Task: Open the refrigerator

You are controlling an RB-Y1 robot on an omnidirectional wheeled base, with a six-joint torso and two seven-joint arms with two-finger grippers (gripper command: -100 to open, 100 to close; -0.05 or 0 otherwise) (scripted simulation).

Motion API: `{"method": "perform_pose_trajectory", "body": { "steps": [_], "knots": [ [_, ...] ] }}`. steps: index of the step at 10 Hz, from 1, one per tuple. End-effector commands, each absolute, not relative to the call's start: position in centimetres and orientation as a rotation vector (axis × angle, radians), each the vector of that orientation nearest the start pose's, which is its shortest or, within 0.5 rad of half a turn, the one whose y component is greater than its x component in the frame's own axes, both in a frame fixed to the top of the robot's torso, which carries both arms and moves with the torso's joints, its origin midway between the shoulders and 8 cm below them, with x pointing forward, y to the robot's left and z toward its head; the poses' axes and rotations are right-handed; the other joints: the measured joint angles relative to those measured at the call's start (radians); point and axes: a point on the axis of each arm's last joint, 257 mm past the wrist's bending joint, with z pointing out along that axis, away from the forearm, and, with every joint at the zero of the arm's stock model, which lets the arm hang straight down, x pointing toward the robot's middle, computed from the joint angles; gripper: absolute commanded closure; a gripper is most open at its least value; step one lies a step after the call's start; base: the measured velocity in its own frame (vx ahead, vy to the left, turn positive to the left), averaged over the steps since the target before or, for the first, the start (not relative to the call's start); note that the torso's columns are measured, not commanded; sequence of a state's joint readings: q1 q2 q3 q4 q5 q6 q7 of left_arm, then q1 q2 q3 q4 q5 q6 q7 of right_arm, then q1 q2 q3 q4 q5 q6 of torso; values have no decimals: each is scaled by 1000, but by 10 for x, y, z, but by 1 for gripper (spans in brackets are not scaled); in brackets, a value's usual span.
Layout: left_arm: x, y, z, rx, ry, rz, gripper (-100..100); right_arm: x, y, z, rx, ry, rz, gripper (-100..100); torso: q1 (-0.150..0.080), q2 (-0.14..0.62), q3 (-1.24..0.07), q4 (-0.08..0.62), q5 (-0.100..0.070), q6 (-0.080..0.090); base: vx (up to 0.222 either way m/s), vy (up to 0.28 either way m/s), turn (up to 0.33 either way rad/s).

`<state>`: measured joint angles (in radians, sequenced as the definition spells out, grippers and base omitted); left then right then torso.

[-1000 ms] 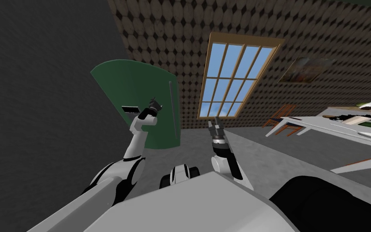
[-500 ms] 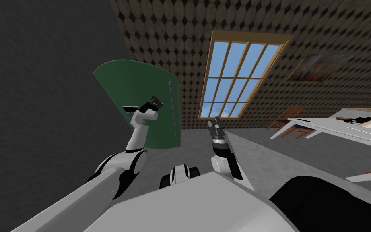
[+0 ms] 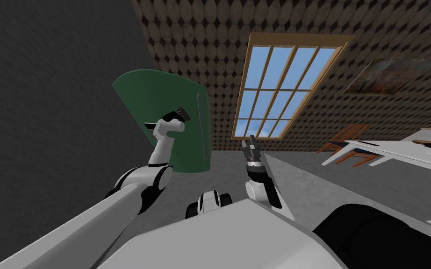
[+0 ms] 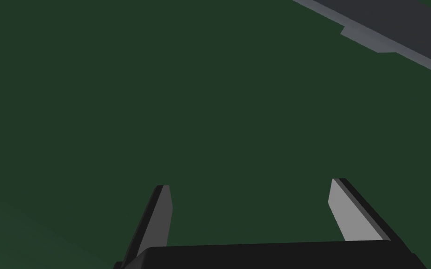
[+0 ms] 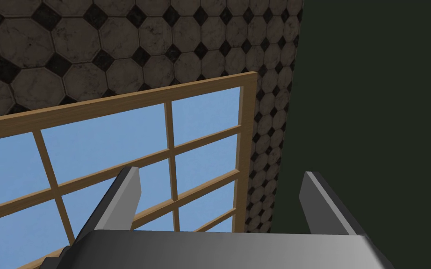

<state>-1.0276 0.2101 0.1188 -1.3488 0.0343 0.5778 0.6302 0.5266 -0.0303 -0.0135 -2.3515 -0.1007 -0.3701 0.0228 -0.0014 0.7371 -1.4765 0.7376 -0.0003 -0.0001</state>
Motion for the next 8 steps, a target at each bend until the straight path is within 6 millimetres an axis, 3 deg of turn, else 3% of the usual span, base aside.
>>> {"method": "perform_pose_trajectory", "body": {
  "steps": [1,2,4,8],
  "knots": [
    [704,149,188,-1356,935,-1761,-100,347,-294,23,753,641,1309,0,0,1,0,0,0,1,16,-34,-12],
    [713,151,180,-1424,948,-1733,-100,347,-294,23,753,642,1309,0,3,2,1,1,1,0,32,-49,86],
    [709,142,201,-1403,948,-1749,-100,347,-294,23,753,642,1309,0,2,1,0,0,0,0,25,-39,32],
    [716,139,210,-1510,971,-1702,-100,347,-294,23,753,642,1309,0,2,1,0,0,0,0,24,-52,50]
  ]
}}
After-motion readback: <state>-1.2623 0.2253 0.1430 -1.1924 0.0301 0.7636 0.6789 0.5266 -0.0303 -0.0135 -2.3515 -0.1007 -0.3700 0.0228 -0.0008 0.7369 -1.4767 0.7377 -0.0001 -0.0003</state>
